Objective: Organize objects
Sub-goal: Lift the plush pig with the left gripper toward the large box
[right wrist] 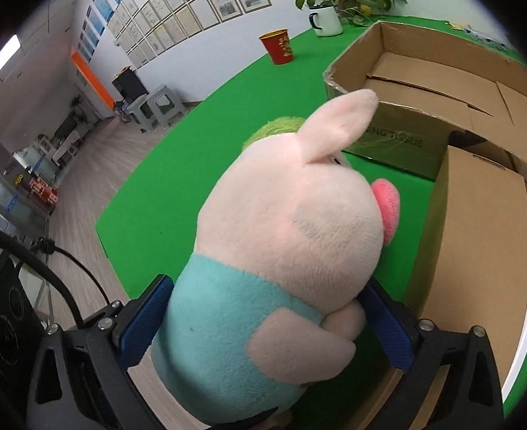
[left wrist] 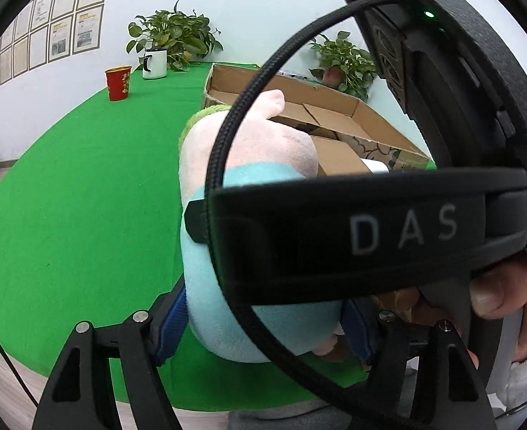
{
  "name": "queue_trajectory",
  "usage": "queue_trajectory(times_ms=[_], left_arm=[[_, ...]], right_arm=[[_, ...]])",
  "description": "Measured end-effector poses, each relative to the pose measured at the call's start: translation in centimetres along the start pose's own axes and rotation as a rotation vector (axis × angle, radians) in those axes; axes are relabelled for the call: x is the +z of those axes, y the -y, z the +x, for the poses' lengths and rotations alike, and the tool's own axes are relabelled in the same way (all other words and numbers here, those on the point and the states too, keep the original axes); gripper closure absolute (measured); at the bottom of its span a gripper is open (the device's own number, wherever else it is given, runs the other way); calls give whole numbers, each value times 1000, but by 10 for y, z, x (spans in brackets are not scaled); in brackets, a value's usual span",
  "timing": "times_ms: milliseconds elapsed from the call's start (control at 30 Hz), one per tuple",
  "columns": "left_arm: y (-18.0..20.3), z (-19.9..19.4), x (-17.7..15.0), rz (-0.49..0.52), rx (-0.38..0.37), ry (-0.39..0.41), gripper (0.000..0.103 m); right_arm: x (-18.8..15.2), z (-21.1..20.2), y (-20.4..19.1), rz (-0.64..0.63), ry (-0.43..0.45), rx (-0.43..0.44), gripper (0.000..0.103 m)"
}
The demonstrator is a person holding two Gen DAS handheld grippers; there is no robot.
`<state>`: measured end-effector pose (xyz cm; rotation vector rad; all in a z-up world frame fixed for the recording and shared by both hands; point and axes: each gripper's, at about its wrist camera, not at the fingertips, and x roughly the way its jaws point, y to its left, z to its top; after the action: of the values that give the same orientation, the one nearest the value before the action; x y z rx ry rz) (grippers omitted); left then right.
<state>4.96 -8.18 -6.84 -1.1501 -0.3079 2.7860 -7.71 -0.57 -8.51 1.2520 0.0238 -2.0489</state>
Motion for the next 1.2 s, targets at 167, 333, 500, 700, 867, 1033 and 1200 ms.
queue_trajectory(times_ms=[167, 333, 500, 700, 867, 1033, 1200], left_arm=[[4, -5, 3, 8, 7, 25, 36], [4, -11, 14, 18, 6, 56, 36], [14, -18, 40, 60, -6, 124, 37], [35, -29, 95, 141, -20, 239, 37], [50, -31, 155, 164, -37, 333, 37], [51, -16, 208, 158, -32, 349, 37], [48, 20, 262, 162, -40, 323, 37]], right_arm=[[0, 1, 0, -13, 42, -4, 13], [9, -3, -3, -11, 99, 0, 16], [23, -21, -5, -6, 186, -33, 17], [62, -58, 4, -36, 308, -44, 18], [107, -89, 9, -67, 416, -83, 19], [153, -93, 25, -88, 437, -91, 20], [177, -87, 48, -58, 423, -87, 20]])
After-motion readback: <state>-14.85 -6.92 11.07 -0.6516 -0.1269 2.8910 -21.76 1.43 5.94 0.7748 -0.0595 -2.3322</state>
